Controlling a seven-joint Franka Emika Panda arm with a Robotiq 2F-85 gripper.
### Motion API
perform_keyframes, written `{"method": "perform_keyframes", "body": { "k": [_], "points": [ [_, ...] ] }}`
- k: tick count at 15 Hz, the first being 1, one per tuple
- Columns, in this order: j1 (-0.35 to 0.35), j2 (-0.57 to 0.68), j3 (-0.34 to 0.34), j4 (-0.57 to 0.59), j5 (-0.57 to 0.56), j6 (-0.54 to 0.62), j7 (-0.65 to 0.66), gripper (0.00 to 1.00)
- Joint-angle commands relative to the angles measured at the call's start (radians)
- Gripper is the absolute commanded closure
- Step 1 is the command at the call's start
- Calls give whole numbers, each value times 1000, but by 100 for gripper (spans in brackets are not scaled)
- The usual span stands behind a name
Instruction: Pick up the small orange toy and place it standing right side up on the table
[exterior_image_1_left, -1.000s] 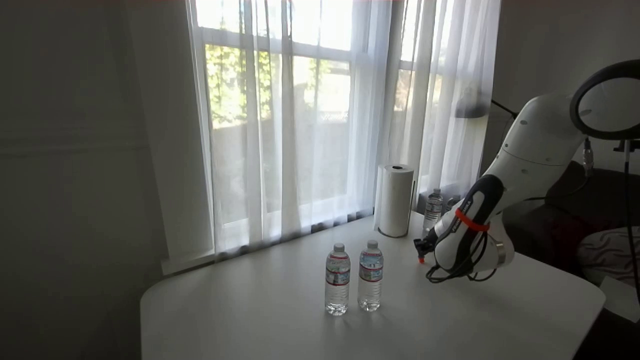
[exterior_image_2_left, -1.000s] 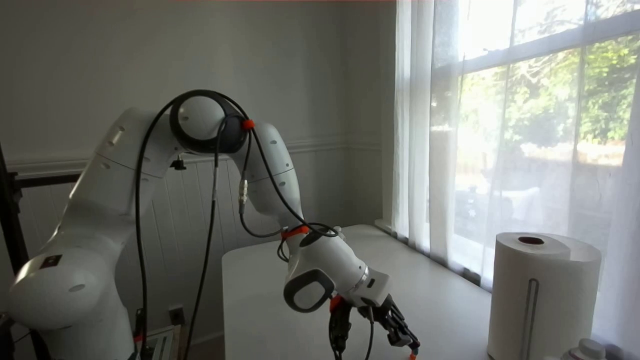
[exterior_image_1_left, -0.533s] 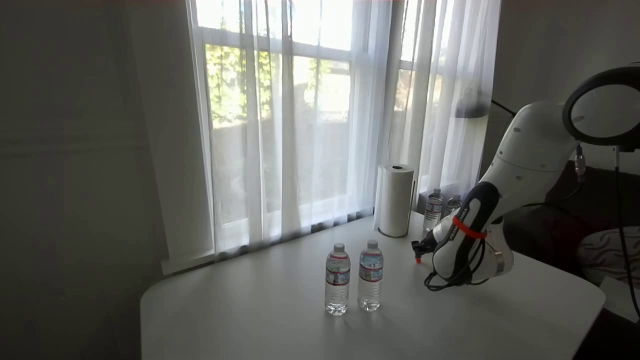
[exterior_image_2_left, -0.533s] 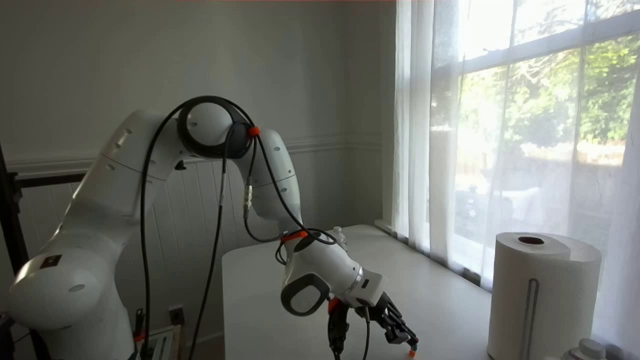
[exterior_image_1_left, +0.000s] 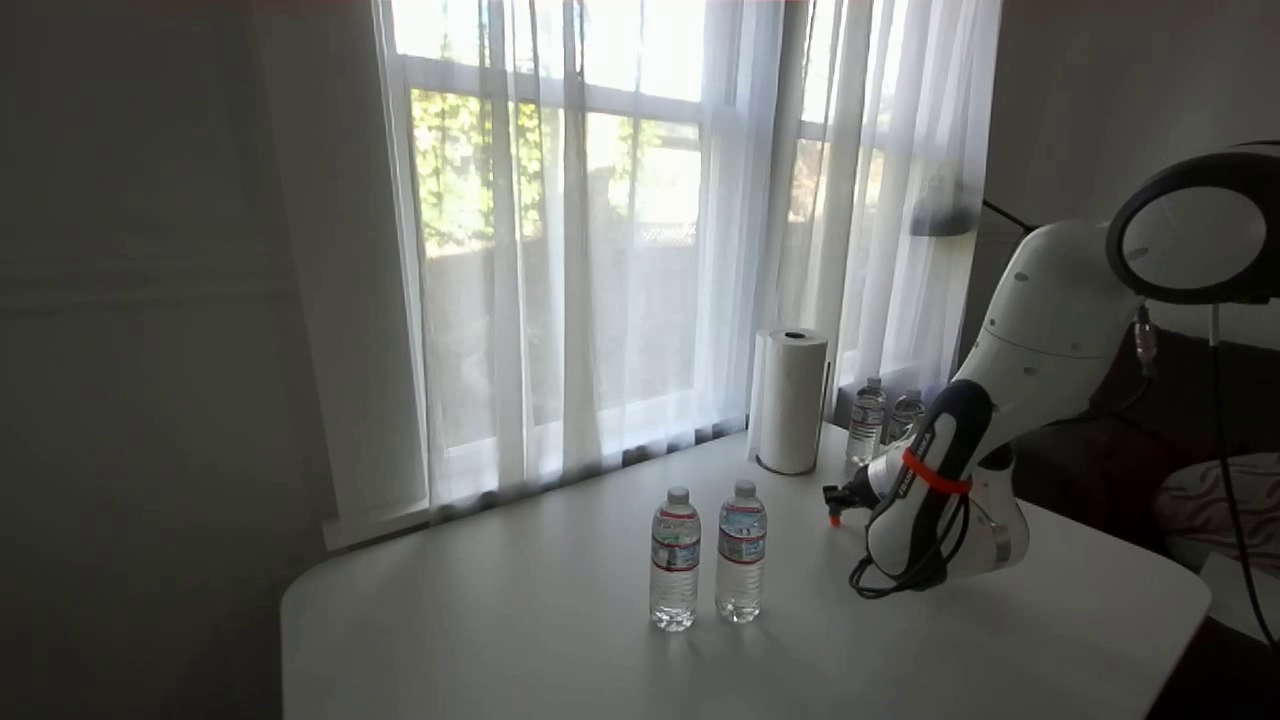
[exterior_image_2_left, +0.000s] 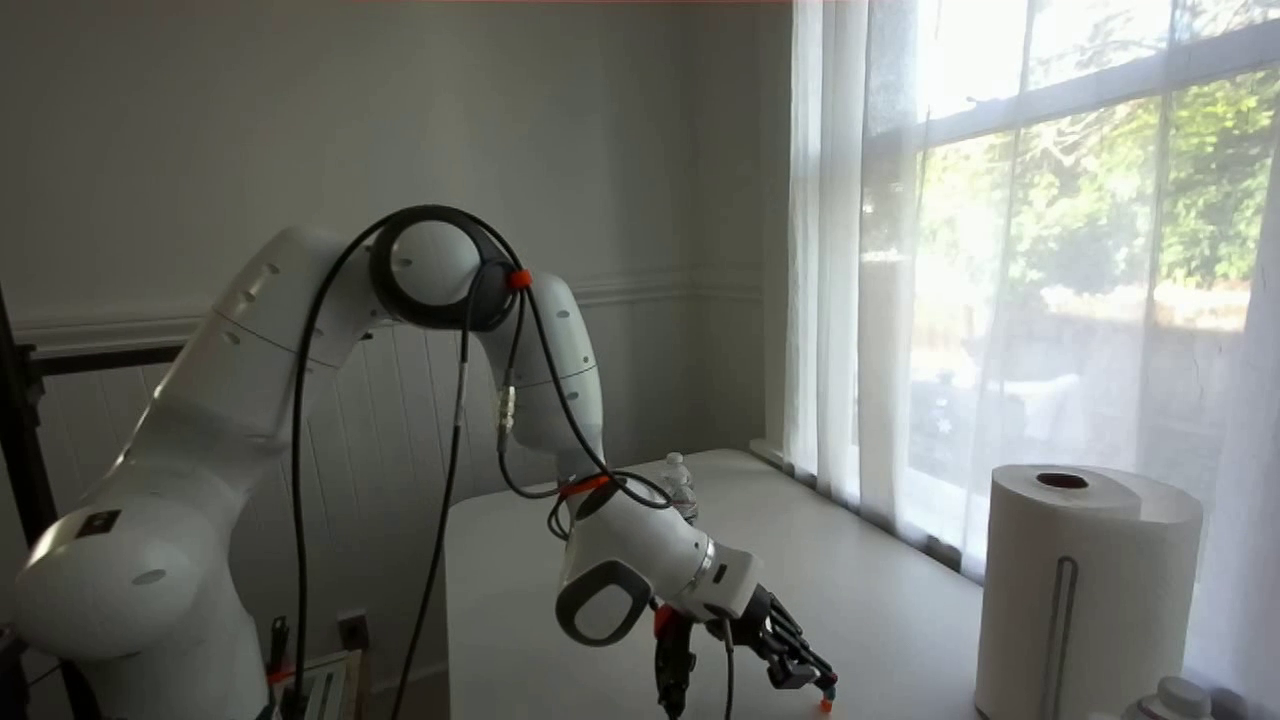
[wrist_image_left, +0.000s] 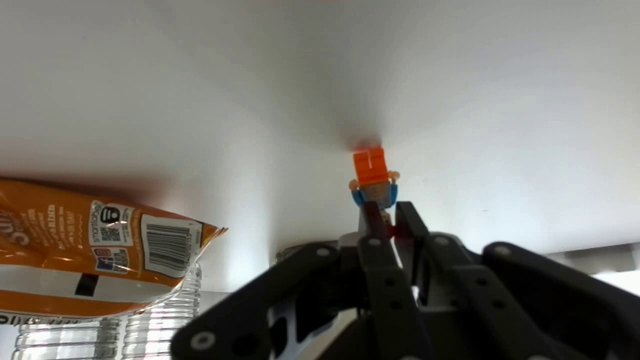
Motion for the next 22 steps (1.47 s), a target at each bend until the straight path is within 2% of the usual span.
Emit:
{"method": "perform_keyframes", "body": {
  "k": [1,6,10,22],
  "points": [
    [-34,24,38,-6,11,72,-20,97],
    [-65,64,63,3,5,141,-13,97],
    [-83,61,78,-3,-3,148,-14,97],
    [-94,110,90,7,1,234,-14,97]
  ]
}}
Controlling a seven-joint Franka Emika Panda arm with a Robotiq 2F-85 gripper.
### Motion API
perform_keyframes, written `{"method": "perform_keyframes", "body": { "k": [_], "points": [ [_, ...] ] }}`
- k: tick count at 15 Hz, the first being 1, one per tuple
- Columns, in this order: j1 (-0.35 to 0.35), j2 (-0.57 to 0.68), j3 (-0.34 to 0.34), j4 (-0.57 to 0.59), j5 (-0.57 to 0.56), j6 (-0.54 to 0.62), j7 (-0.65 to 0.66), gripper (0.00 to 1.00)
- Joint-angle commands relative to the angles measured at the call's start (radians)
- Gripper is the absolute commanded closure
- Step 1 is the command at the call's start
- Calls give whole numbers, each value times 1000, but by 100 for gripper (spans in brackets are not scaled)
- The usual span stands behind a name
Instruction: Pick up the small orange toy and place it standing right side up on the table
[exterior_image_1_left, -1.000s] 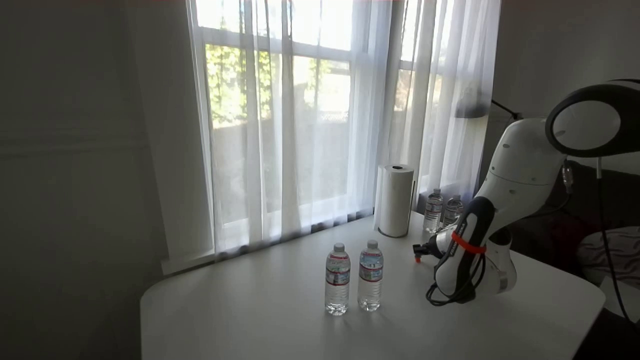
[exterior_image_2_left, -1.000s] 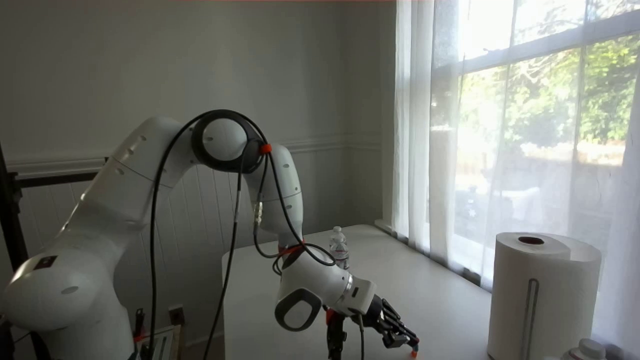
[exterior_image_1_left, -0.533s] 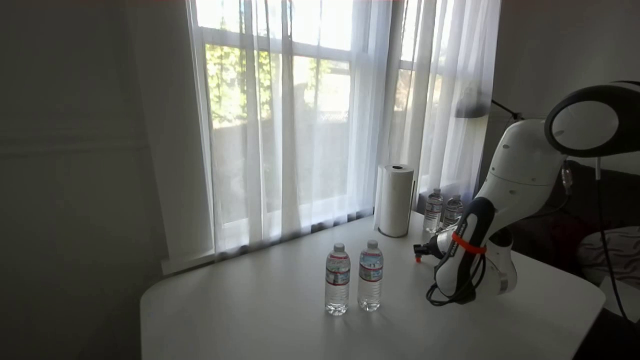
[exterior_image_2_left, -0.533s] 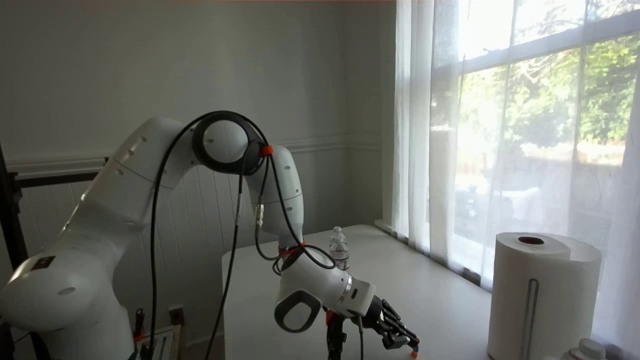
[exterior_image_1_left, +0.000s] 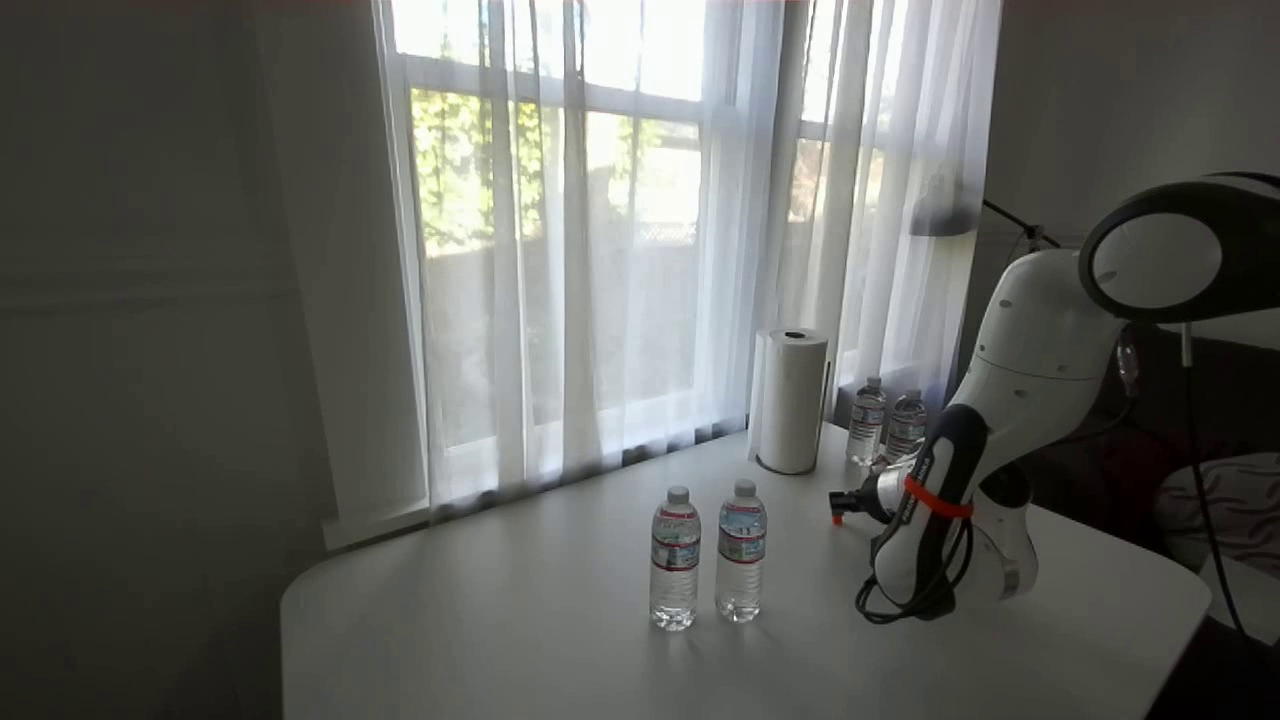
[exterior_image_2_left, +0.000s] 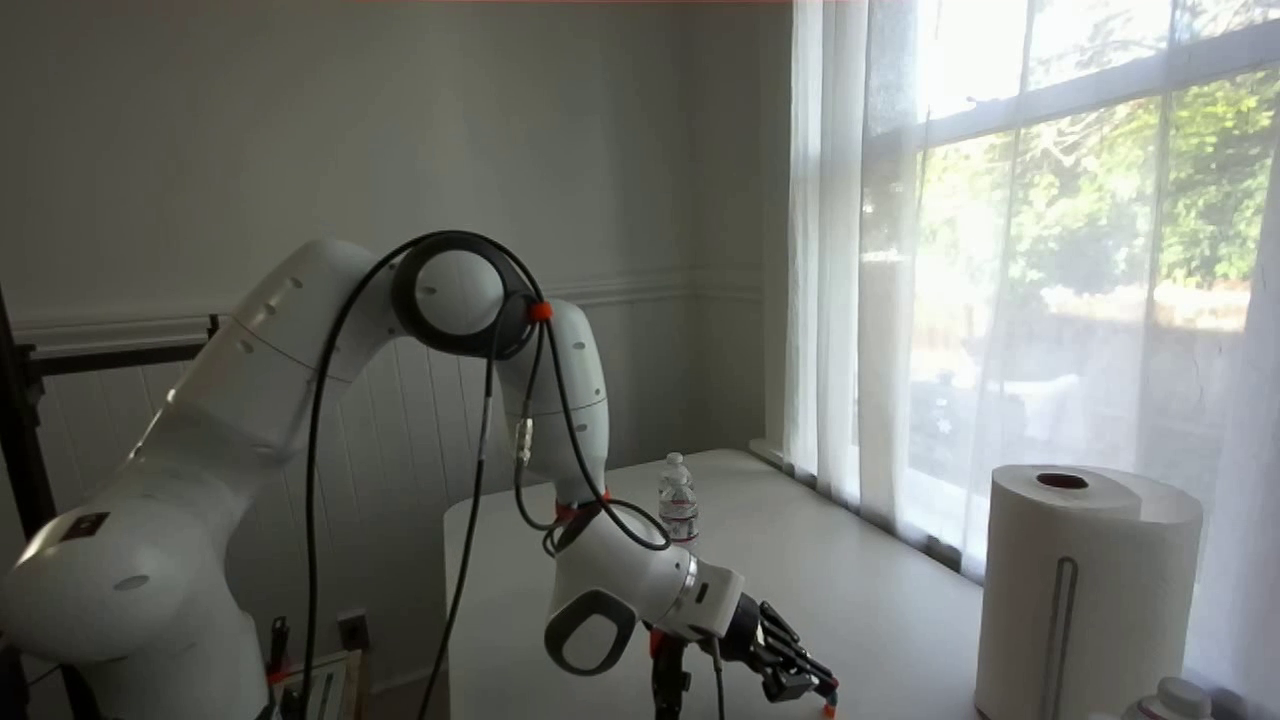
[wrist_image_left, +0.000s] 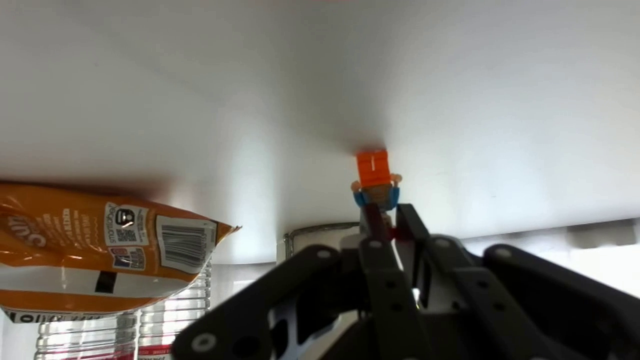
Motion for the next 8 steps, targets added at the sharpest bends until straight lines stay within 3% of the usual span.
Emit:
{"method": "perform_keyframes", "body": {
  "k": [1,3,4,5,6,8],
  "points": [
    [-24,35,21,7,0,41,-15,97],
    [-25,38,23,6,-1,45,-17,97],
    [-25,38,23,6,-1,45,-18,87],
    [-25,39,24,6,-1,46,-19,62],
    [-25,39,24,6,-2,46,-20,62],
    [-26,44,25,6,-2,45,-21,50]
  ]
}}
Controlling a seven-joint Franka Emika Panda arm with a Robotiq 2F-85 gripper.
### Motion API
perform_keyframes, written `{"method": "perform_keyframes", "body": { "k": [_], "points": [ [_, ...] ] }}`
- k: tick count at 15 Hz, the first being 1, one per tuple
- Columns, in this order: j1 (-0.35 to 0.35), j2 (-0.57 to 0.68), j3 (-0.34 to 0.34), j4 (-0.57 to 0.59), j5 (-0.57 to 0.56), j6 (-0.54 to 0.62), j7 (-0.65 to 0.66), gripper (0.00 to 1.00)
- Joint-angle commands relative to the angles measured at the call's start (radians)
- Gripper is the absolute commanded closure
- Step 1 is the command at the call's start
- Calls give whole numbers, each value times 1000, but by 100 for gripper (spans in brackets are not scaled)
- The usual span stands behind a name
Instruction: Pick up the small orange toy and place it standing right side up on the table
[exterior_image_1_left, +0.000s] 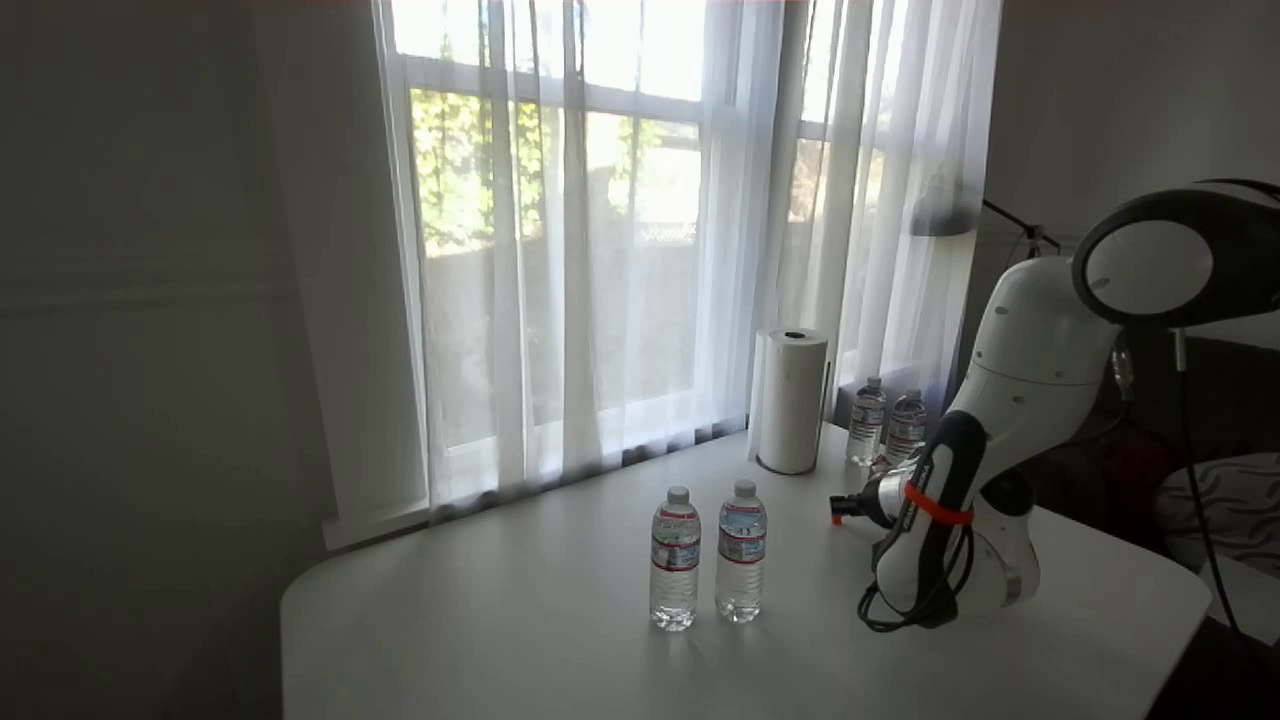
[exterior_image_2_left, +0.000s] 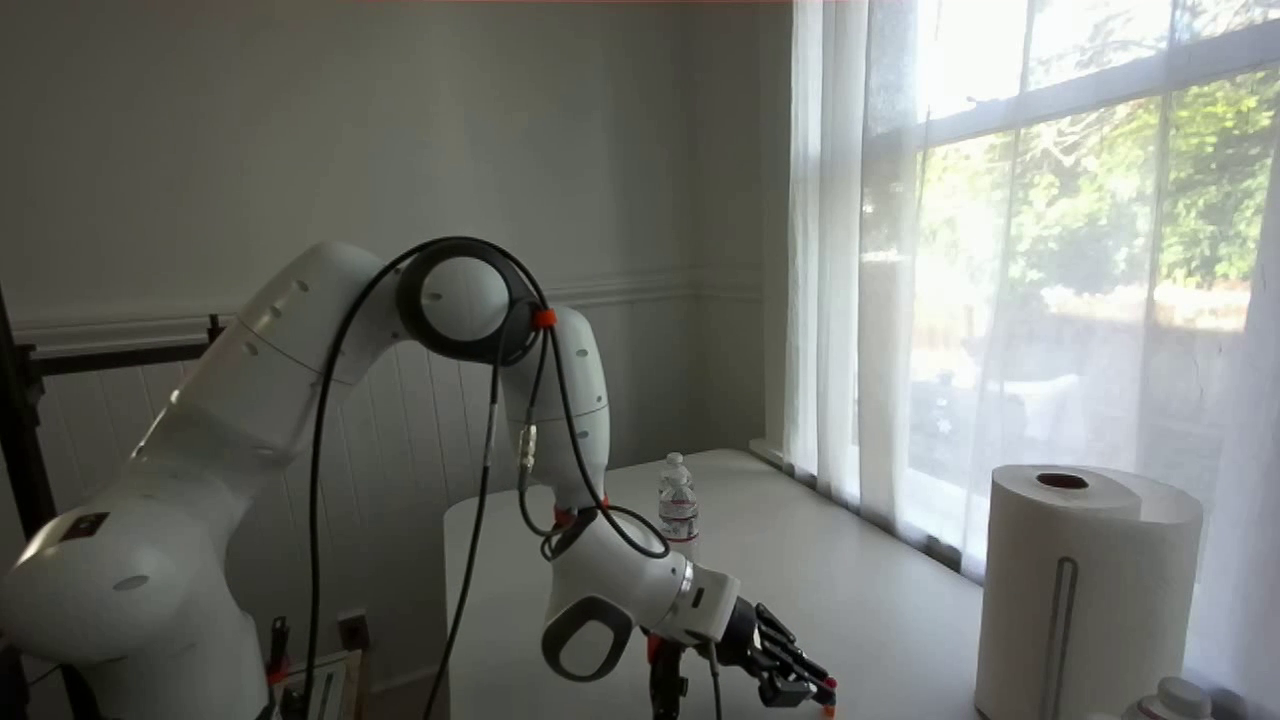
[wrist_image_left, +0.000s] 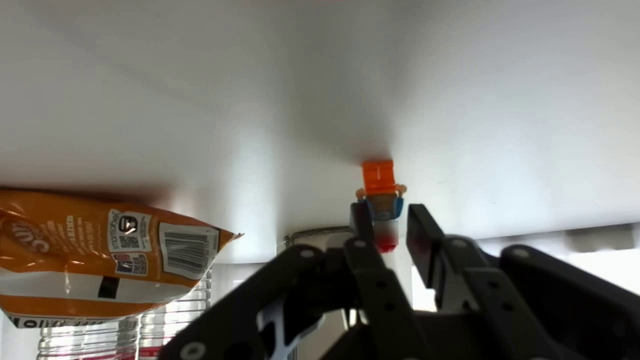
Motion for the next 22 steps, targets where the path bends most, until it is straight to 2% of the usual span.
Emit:
{"method": "perform_keyframes", "body": {
  "k": [1,7,12,14,17,19,21,22],
  "points": [
    [-23,28,21,5,-2,16,-17,44],
    [-31,7,28,-3,-17,1,-10,1],
    [-60,-102,37,-30,-75,-90,-12,0],
    [-79,-164,45,-43,-116,-179,-10,0],
    [-101,-275,48,-49,-158,-351,-12,0],
    [-99,-343,34,-43,-143,-472,-19,0],
    [-76,-407,-1,-30,-123,-621,-52,0],
    [-37,-432,-49,-19,-96,-700,-83,0]
  ]
}}
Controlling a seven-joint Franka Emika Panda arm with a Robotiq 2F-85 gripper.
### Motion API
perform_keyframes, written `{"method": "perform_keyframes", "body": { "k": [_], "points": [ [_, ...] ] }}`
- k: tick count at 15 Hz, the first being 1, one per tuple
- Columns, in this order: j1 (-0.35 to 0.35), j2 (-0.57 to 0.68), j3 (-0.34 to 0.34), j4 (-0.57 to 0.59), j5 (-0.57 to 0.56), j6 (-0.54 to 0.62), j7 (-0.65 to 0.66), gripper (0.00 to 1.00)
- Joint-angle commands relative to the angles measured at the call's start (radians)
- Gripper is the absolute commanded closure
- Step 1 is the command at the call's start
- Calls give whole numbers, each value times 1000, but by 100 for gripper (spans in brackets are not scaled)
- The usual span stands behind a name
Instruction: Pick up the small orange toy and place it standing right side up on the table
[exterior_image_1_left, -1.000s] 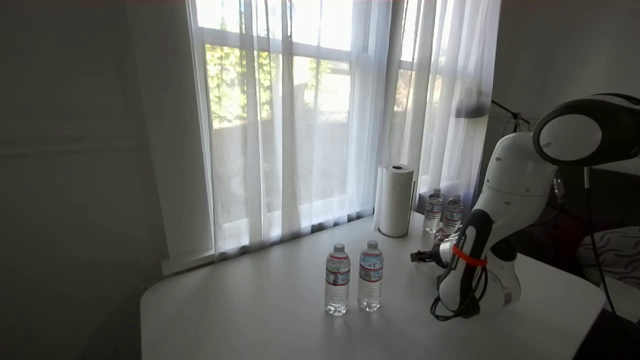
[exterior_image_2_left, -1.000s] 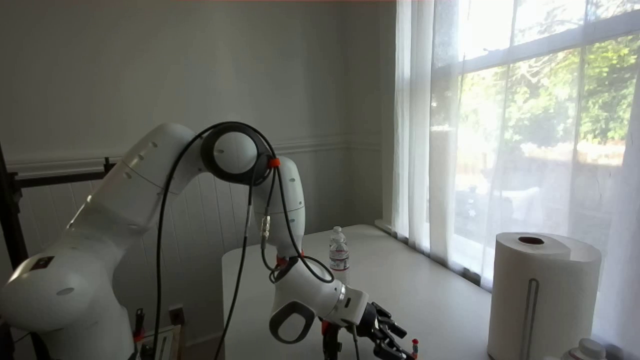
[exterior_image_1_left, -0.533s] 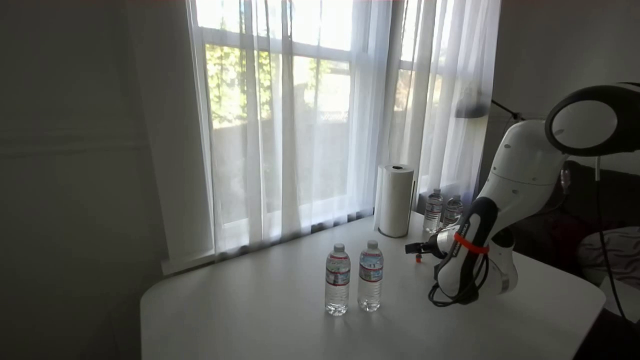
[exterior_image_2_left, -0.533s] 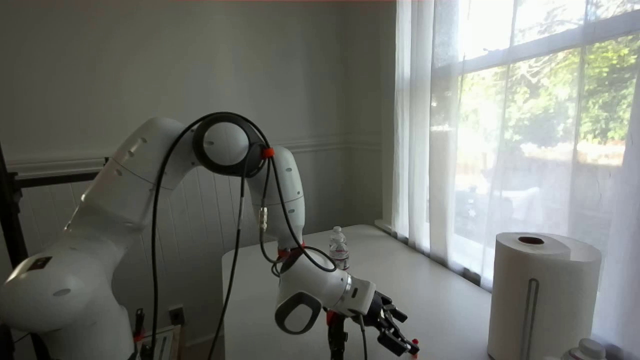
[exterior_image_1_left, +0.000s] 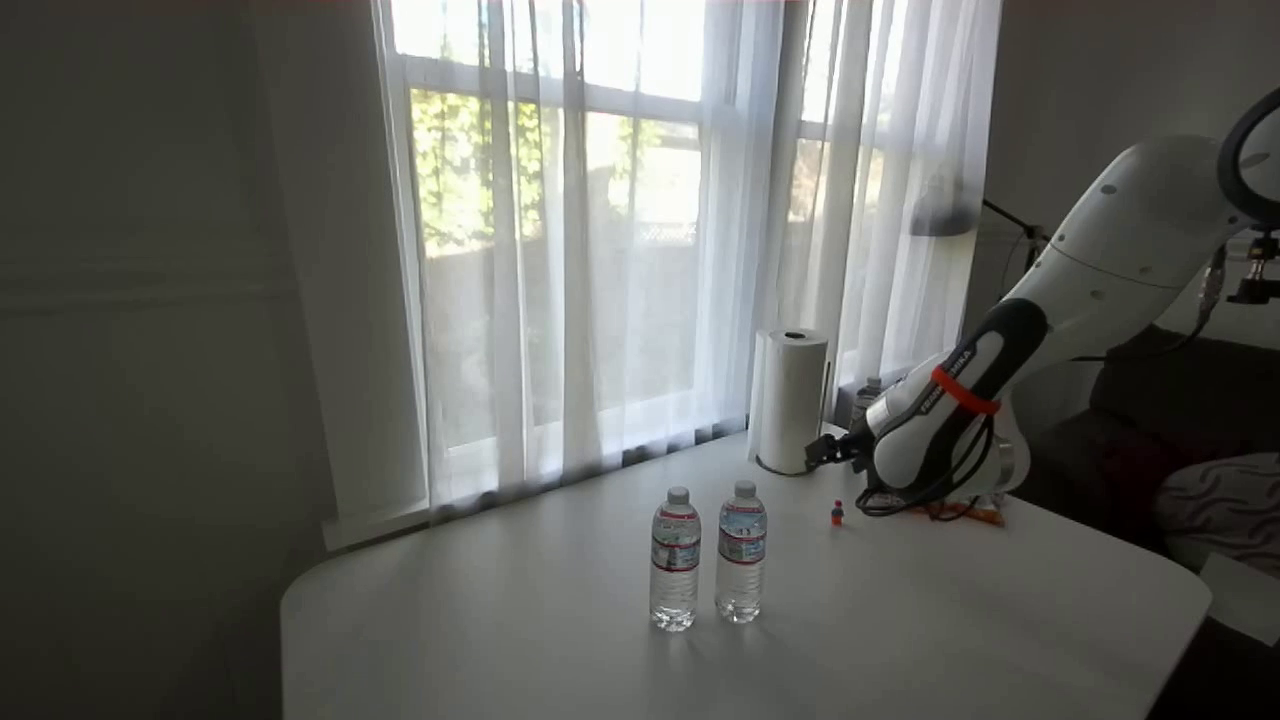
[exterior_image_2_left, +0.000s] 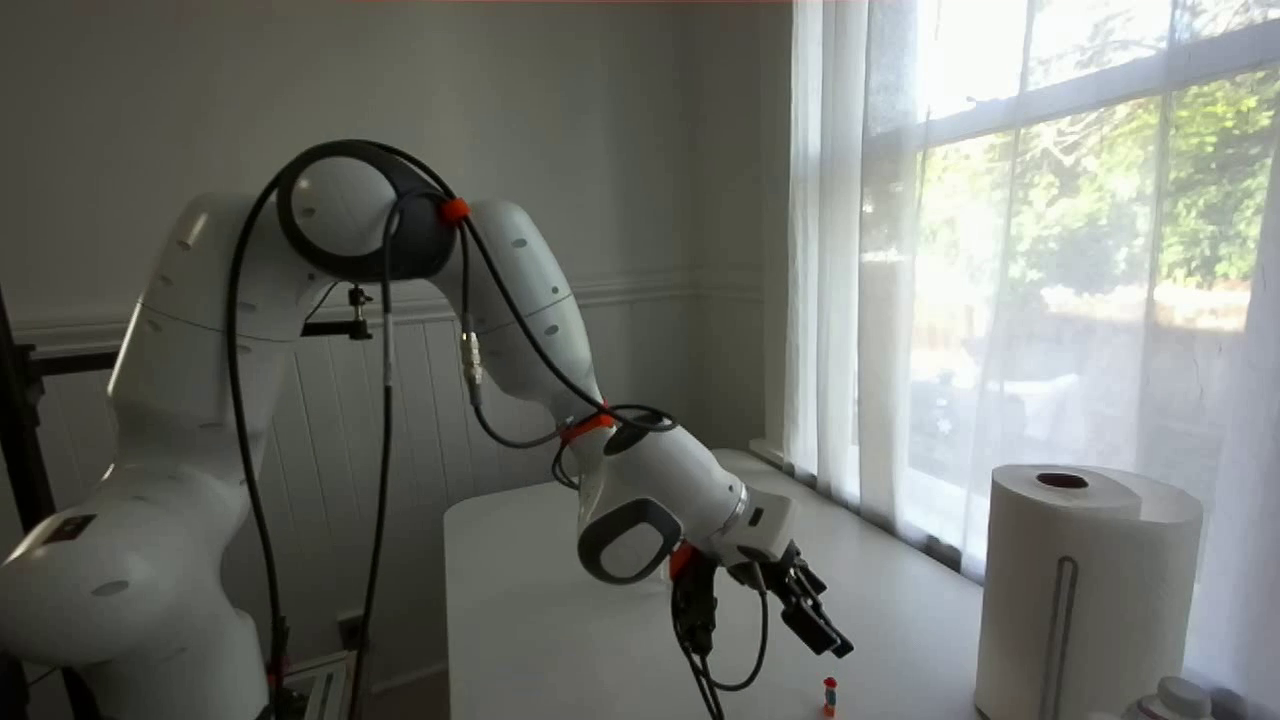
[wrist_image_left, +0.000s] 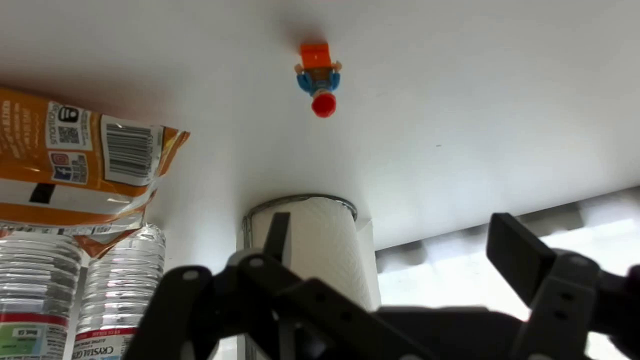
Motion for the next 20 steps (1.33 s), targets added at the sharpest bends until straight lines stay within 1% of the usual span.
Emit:
{"method": "perform_keyframes", "body": {
  "k": [1,2,3,5,7,9,13,17,18,20],
  "points": [
    [88,-125,-122,-7,50,-250,-90,0],
    [157,-132,-214,5,61,-310,-112,0],
    [216,-131,-300,18,36,-359,-107,0],
    [316,-118,-444,50,-42,-441,-57,0],
    [390,-116,-533,78,-99,-525,-21,0],
    [435,-124,-576,101,-136,-600,-1,0],
    [495,-130,-619,142,-173,-713,22,0],
    [518,-136,-625,164,-178,-758,6,0],
    [378,-143,-492,158,-250,-716,64,0],
    [380,-144,-491,165,-251,-724,64,0]
  ]
}}
